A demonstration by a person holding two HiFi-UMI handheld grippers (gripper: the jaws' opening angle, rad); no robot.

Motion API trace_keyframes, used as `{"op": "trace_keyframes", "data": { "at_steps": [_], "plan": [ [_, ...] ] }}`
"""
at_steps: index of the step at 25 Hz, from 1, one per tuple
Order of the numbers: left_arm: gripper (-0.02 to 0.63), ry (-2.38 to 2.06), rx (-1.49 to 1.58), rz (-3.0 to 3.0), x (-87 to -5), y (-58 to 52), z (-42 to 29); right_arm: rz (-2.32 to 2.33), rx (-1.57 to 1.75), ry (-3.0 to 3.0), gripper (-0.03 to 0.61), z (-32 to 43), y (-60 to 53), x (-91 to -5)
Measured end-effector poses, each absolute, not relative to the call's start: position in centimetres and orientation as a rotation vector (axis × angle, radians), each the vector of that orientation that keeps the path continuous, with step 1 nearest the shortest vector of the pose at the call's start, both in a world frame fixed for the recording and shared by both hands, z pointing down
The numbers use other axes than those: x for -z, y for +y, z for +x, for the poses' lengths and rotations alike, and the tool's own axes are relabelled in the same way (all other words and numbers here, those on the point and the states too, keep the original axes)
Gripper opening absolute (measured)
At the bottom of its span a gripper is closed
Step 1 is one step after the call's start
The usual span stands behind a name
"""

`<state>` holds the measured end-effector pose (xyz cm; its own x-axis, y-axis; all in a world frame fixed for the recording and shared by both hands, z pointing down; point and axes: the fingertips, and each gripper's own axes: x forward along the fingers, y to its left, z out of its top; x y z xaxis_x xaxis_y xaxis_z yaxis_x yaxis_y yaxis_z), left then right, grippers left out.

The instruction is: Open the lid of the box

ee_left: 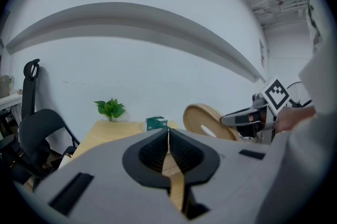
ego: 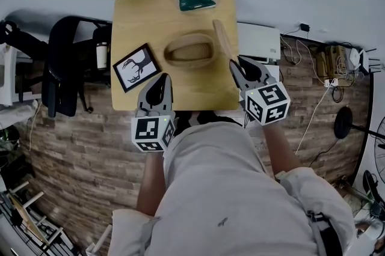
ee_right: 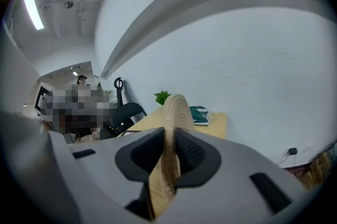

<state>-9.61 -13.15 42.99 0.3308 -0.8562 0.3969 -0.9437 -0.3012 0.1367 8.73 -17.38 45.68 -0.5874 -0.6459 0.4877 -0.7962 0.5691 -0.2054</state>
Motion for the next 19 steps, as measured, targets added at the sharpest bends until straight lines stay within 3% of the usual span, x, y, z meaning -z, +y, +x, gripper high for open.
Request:
{"op": "trace_keyframes", "data": {
  "at_steps": [19],
  "plan": [
    [0.011, -1.606, -0.372, 2.255, -43.02, -13.64, -9.82, 1.142, -0.574, -2.457, 0.063, 8.20, -17.92, -45.67]
  ]
}}
